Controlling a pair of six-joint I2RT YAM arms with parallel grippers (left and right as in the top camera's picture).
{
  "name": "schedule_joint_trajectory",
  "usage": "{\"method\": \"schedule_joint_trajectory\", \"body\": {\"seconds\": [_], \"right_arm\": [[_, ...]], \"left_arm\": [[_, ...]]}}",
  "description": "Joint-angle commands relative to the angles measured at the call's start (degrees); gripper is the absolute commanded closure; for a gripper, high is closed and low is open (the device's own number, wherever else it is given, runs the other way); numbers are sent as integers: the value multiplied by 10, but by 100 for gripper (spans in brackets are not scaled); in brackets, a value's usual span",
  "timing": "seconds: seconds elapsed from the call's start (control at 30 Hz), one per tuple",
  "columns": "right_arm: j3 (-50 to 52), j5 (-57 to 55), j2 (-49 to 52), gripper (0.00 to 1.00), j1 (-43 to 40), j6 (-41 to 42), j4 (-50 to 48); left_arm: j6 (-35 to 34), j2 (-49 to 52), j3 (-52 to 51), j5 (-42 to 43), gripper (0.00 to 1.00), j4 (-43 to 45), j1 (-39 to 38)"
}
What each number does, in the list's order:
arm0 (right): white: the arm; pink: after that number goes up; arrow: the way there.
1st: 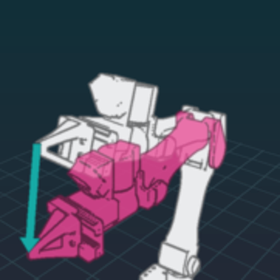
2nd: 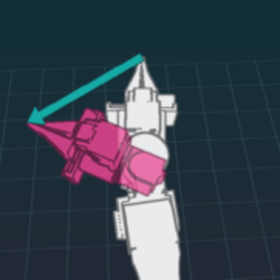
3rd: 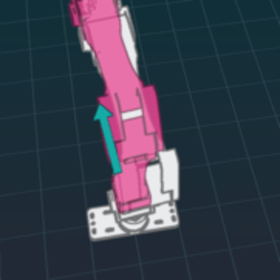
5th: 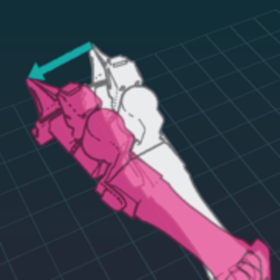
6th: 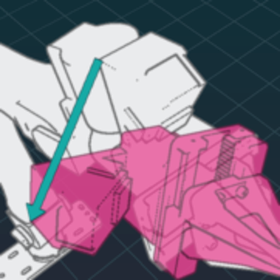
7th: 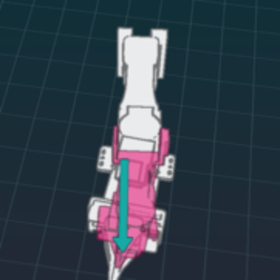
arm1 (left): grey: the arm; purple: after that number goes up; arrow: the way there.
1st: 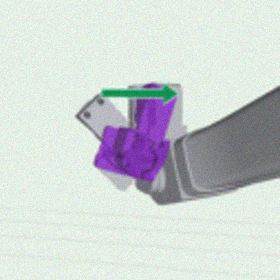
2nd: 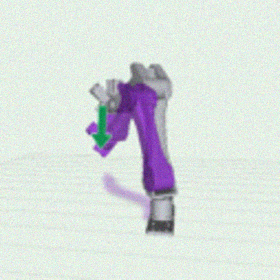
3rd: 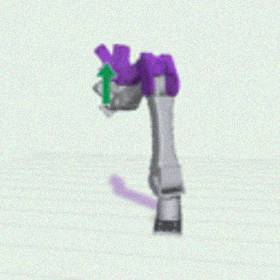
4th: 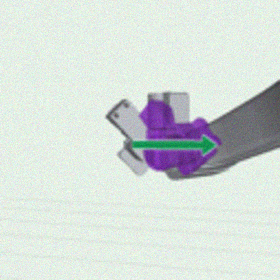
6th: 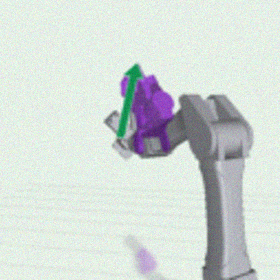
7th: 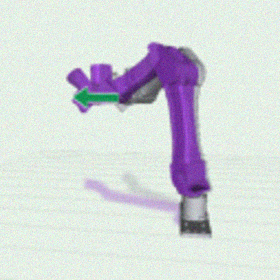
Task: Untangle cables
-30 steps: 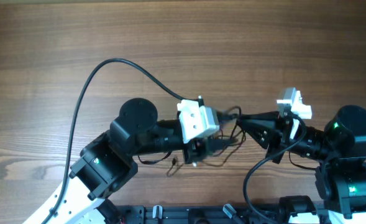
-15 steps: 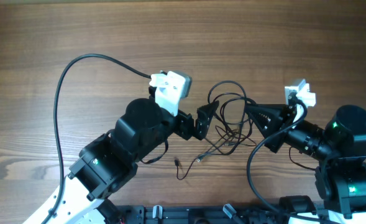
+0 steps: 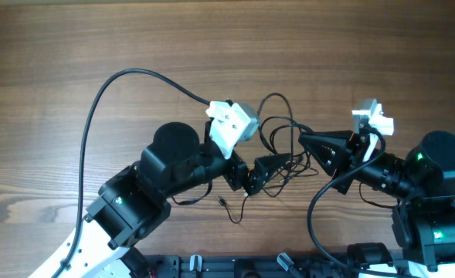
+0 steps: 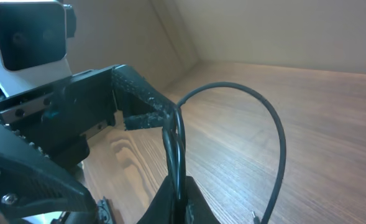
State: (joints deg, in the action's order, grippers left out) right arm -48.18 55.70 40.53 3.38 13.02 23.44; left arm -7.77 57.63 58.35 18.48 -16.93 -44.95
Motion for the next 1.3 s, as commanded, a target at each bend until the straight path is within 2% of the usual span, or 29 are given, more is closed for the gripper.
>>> {"method": "schedule_joint_trajectory", "body": {"seconds": [0.0, 0.03, 0.07, 0.13, 0.17, 0.23, 0.27, 0.53, 0.6, 0.7, 0.77, 0.93, 1.13, 1.27], "right_arm": [[-5, 20, -4, 96, -2, 5, -10], [-5, 20, -4, 96, -2, 5, -9], [-5, 20, -4, 96, -2, 5, -7], [-5, 20, -4, 96, -2, 5, -5], [-5, 20, -4, 96, -2, 6, -7], [-5, 20, -4, 96, -2, 7, -10], [-5, 27, -4, 96, -2, 7, -10], [-5, 26, -3, 96, -2, 7, -11], [-5, 25, -3, 96, -2, 5, -11], [-5, 9, -3, 96, -2, 5, -4], [-5, -6, -3, 96, -2, 5, 3], [-5, -47, -3, 96, -2, 4, 24], [-5, -73, -3, 96, -2, 5, 37], [-5, -73, -3, 96, -2, 5, 38]], "left_arm": [[16, -1, 3, 21, 7, 3, 1], [16, -1, 3, 18, 4, 3, 1], [16, -1, 3, -3, 4, -1, 1], [0, -1, 3, -103, 16, -28, 1], [-34, -1, 3, -171, 22, -45, 1], [-92, 2, 3, -273, 26, -75, 1], [-96, 6, 3, -296, 28, -89, 1], [-97, 31, 3, -282, 30, -95, 1], [-97, 31, 3, -245, 30, -83, 1], [-96, 30, 3, -136, 30, -29, 1], [-96, 30, 3, -108, 30, -8, 1], [-96, 27, 3, -108, 30, 0, 1], [-99, 26, 3, -115, 24, 8, 12], [-146, 26, 3, -116, 21, 27, 35]]}}
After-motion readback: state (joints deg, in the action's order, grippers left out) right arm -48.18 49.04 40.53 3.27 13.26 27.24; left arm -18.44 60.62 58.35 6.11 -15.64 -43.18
